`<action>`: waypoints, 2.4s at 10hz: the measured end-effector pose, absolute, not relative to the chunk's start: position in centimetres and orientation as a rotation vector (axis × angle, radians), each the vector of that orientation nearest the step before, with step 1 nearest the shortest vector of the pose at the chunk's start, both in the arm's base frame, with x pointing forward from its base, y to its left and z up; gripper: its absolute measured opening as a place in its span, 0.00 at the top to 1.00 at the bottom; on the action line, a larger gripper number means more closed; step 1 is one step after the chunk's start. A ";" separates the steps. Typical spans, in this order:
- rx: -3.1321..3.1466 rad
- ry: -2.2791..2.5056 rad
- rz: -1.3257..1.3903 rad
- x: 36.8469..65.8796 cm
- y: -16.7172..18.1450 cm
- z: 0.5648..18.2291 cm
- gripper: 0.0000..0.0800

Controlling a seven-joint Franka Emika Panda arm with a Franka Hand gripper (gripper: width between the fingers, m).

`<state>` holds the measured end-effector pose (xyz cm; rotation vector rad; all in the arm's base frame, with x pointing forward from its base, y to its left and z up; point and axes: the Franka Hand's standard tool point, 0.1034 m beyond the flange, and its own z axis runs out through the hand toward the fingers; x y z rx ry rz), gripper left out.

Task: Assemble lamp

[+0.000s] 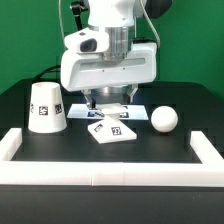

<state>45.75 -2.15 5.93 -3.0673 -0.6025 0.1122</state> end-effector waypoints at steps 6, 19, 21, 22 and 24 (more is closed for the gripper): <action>-3.056 -0.621 0.139 45.2 -1.8 4.6 0.13; -3.078 -0.553 0.095 48.1 0.5 4.8 0.33; -3.096 -0.478 0.063 49.7 2.1 4.9 0.33; -3.104 -0.439 0.039 50.8 3.1 4.9 0.33; -3.118 -0.338 0.002 52.2 4.4 4.9 0.33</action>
Offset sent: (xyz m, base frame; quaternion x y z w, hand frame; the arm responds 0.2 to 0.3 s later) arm -0.0012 0.0016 -0.0106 0.0010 0.0097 0.0044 0.9999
